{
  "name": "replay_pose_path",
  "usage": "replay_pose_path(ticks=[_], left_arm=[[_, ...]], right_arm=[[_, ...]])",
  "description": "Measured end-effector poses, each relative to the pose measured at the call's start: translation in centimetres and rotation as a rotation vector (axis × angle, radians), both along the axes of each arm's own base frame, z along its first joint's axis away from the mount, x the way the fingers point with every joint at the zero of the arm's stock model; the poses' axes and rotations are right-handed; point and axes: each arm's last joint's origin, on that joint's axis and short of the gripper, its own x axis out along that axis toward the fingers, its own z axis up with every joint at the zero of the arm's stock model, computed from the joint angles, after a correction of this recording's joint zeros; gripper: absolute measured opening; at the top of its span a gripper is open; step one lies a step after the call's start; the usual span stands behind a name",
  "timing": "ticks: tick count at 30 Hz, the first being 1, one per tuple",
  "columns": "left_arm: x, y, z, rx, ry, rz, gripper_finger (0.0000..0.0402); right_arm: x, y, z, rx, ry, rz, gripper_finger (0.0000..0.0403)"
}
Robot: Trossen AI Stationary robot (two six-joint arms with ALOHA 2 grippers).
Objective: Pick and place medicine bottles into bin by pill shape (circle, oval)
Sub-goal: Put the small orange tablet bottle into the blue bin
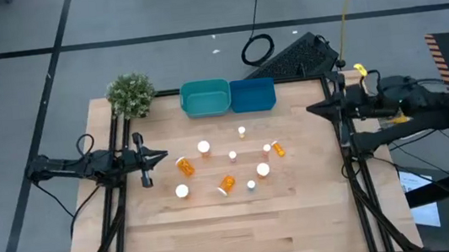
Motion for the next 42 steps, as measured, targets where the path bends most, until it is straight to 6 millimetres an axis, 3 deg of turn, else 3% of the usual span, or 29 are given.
replay_pose_path(ticks=[8, 21, 26, 32, 42], left_arm=[[0.0, 0.0, 0.0, -0.025, -0.002, -0.001, 0.0033], [-0.2, 0.0, 0.6, -0.17, -0.029, -0.01, 0.0033], [-0.9, 0.1, 3.7, -0.209, -0.076, -0.017, 0.0033], [-1.5, 0.2, 8.4, -0.209, 0.014, -0.015, 0.0033], [0.1, 0.0, 16.7, -0.186, 0.187, 0.0, 0.0033]], right_arm=[[1.2, -0.1, 2.5, -0.004, 0.052, -0.009, 0.0], [3.8, 0.1, -0.3, -0.009, 0.208, -0.006, 0.0], [4.5, 0.2, -1.9, -0.003, 0.233, -0.008, 0.0], [5.2, 0.2, -3.5, 0.002, 0.241, -0.011, 0.0], [5.9, 0.2, -6.4, 0.038, 0.289, -0.024, 0.0]])
